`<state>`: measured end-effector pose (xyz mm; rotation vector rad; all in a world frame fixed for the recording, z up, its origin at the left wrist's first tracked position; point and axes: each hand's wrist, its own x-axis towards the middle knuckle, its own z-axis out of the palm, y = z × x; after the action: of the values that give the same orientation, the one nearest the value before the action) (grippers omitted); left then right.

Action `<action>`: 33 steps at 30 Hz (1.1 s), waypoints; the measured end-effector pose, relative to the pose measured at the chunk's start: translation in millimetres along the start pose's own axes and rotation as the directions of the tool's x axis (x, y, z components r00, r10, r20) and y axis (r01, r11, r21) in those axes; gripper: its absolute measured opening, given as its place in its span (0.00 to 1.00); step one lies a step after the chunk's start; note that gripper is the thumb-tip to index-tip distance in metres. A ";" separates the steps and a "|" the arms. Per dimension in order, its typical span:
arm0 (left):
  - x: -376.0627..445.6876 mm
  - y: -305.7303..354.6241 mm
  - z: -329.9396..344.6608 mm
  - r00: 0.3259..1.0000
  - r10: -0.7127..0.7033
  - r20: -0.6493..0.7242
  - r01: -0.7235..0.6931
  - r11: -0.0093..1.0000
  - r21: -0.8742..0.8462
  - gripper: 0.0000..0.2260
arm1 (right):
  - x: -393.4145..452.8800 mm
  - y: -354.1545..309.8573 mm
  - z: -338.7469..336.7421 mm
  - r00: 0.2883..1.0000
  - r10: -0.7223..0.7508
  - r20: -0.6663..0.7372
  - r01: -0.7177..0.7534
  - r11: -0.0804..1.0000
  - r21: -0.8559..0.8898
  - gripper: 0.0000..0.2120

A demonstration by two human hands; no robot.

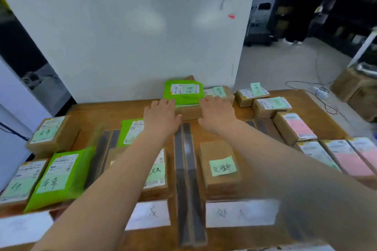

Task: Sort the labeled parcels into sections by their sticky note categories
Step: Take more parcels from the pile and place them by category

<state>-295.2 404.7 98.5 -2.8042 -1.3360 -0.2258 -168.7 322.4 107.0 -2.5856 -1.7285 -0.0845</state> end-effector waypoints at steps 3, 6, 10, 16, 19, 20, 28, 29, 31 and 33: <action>-14.9 52.7 -7.6 0.999 0.030 -0.032 -0.030 1.000 -0.006 0.23 | -32.1 48.0 -12.6 0.999 0.040 -0.019 -0.040 0.999 -0.025 0.23; -28.1 97.3 -12.9 0.997 0.078 -0.027 -0.078 0.997 0.002 0.23 | -62.2 89.5 -22.6 0.996 0.084 -0.002 -0.084 0.996 -0.024 0.27; -35.6 145.6 -16.8 0.993 0.121 0.004 -0.121 0.992 -0.020 0.22 | -92.7 135.1 -30.5 0.987 0.159 0.013 -0.159 0.987 -0.005 0.26; -24.4 195.0 -10.4 0.979 0.203 0.027 -0.202 0.979 -0.028 0.21 | -109.9 188.4 -28.9 0.966 0.255 0.033 -0.254 0.967 -0.018 0.23; -10.0 213.5 -3.4 0.969 0.244 0.033 -0.244 0.970 -0.015 0.22 | -106.3 211.2 -21.5 0.960 0.278 0.041 -0.276 0.960 -0.058 0.22; -4.3 219.0 -0.5 0.966 0.254 0.040 -0.253 0.967 -0.016 0.21 | -103.4 218.4 -19.0 0.958 0.282 0.048 -0.279 0.958 -0.067 0.22; 66.6 244.0 38.8 0.955 0.280 0.098 -0.276 0.960 -0.056 0.23 | -48.3 266.8 1.9 0.941 0.311 0.133 -0.301 0.949 -0.090 0.21; 76.5 246.2 43.5 0.953 0.285 0.104 -0.280 0.958 -0.066 0.23 | -39.9 272.5 5.2 0.938 0.315 0.143 -0.304 0.948 -0.089 0.21; 93.4 252.5 52.8 0.949 0.292 0.119 -0.285 0.956 -0.071 0.22 | -25.3 282.5 12.9 0.931 0.325 0.164 -0.314 0.945 -0.088 0.21; 107.6 260.4 62.6 0.948 0.292 0.129 -0.285 0.956 -0.069 0.21 | -13.7 291.3 20.7 0.927 0.329 0.179 -0.318 0.944 -0.091 0.21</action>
<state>-19.3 328.5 61.7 -3.0586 -0.9299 -0.0574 95.9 199.5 87.0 -2.9718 -1.3344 0.1278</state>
